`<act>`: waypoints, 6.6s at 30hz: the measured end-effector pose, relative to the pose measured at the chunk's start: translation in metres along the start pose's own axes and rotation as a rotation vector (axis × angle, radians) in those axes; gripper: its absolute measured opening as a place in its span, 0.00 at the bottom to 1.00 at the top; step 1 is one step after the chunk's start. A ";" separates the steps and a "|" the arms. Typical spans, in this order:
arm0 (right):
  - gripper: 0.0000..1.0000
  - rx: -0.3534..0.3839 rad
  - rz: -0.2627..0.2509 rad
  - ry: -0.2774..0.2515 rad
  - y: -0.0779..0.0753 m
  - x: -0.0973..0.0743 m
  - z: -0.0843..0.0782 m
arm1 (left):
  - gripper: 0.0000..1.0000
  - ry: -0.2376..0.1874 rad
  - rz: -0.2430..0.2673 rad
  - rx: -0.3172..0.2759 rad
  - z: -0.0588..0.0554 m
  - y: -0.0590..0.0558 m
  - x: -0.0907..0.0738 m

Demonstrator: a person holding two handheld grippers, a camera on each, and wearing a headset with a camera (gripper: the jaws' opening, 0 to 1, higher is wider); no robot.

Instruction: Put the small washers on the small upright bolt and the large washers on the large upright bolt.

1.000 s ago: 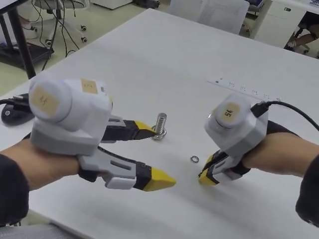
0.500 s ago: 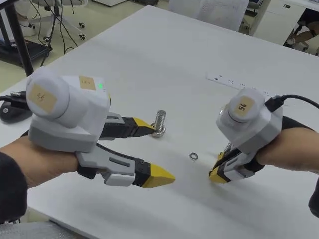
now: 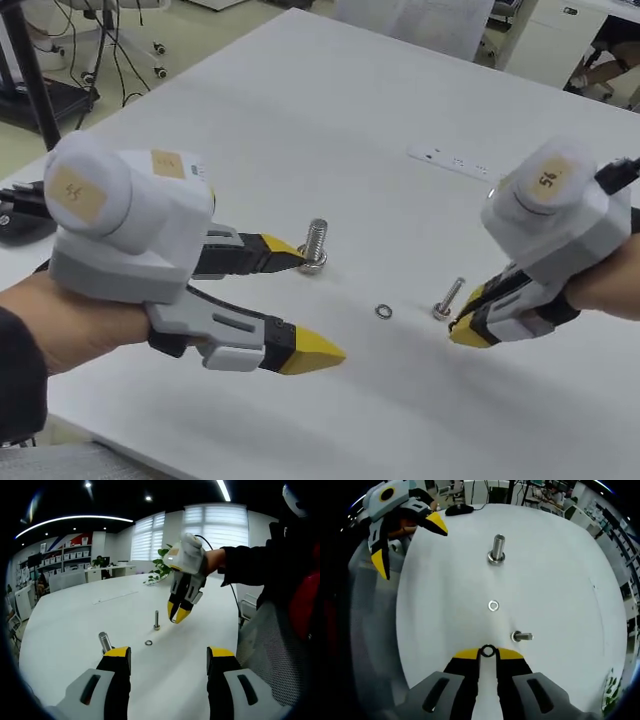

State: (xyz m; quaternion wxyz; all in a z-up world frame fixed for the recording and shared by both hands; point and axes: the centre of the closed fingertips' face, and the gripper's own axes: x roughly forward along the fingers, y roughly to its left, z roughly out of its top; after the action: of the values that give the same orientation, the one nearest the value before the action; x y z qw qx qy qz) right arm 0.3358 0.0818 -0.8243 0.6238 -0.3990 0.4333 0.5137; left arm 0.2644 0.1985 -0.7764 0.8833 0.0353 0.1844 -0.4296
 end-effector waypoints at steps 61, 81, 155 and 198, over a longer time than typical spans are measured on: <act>0.13 -0.004 -0.076 -0.039 -0.048 0.004 0.017 | 0.60 0.023 0.000 -0.018 -0.008 0.002 0.003; 0.13 0.017 -0.049 -0.038 -0.050 0.027 0.006 | 0.60 0.030 0.006 -0.025 -0.010 0.004 0.005; 0.15 0.061 0.001 -0.041 -0.047 0.056 -0.005 | 0.59 0.043 0.005 -0.031 -0.013 0.005 0.008; 0.22 0.034 0.026 -0.031 -0.015 0.054 -0.006 | 0.59 0.042 0.004 -0.027 -0.012 0.003 0.005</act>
State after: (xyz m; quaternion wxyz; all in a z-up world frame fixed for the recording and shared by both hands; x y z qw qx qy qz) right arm 0.3549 0.0900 -0.8764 0.6304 -0.3747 0.4374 0.5204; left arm 0.2664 0.1994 -0.7896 0.8806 0.0326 0.2086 -0.4243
